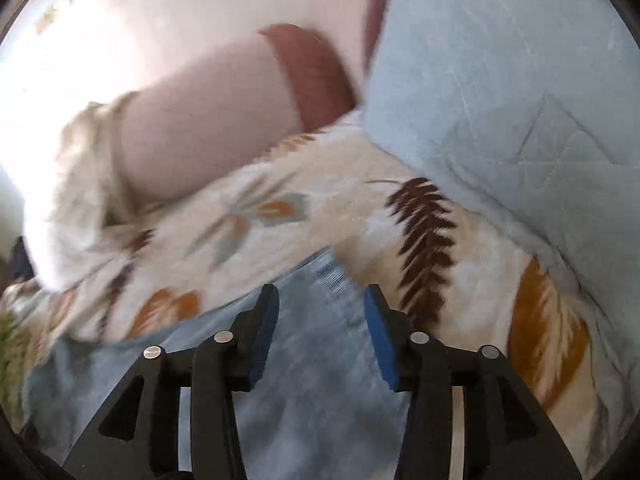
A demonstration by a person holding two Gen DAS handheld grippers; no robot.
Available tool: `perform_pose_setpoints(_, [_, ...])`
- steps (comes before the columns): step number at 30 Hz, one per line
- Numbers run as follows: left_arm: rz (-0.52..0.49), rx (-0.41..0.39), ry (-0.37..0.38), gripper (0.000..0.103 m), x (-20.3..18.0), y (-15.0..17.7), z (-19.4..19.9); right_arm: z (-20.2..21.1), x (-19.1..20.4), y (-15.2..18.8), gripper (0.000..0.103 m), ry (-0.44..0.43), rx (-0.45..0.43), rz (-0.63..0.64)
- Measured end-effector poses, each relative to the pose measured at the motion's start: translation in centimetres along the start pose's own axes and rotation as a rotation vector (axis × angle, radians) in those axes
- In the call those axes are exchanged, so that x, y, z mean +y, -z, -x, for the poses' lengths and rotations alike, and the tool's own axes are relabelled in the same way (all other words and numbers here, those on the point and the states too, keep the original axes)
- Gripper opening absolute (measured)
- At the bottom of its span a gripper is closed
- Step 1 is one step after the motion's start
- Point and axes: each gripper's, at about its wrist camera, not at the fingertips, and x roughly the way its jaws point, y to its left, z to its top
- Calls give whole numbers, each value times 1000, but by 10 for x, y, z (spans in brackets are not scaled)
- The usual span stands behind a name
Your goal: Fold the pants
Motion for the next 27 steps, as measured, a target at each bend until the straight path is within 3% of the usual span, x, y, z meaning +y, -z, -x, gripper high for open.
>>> perform_pose_setpoints(2, [-18, 0, -17, 30, -2, 2, -1, 8, 16, 17, 52, -31, 29, 26])
perform_pose_setpoints(5, [-33, 7, -31, 30, -4, 5, -3, 0, 25, 44, 52, -80, 106, 8])
perform_pose_setpoints(7, [-47, 21, -49, 30, -4, 8, -7, -6, 26, 61, 52, -67, 132, 3])
perform_pose_setpoints(9, [-70, 40, -90, 30, -5, 12, -14, -23, 16, 74, 51, -27, 215, -11])
perform_pose_setpoints(10, [-73, 42, -95, 30, -5, 13, -15, -25, 14, 78, 43, -23, 232, -16])
perform_pose_setpoints(11, [-74, 41, -98, 30, -5, 12, -15, -26, 10, 81, 35, -25, 226, -16])
perform_pose_setpoints(13, [-62, 33, -113, 30, -3, 10, -13, -21, 4, 81, 28, -14, 229, -39])
perform_pose_setpoints(15, [-29, 25, -124, 30, 1, 8, -10, -16, 6, 82, 28, 8, 229, -52])
perform_pose_setpoints(18, [7, -47, -130, 30, -2, 3, 8, -6, 23, 76, 35, 43, 189, -3])
perform_pose_setpoints(22, [-23, -143, -46, 30, -16, 0, 34, 22, 78, 67, 35, -155, 93, 121])
perform_pose_setpoints(27, [-57, -156, 31, 50, -37, 3, 50, 17, 152, 70, 36, -327, 132, 236])
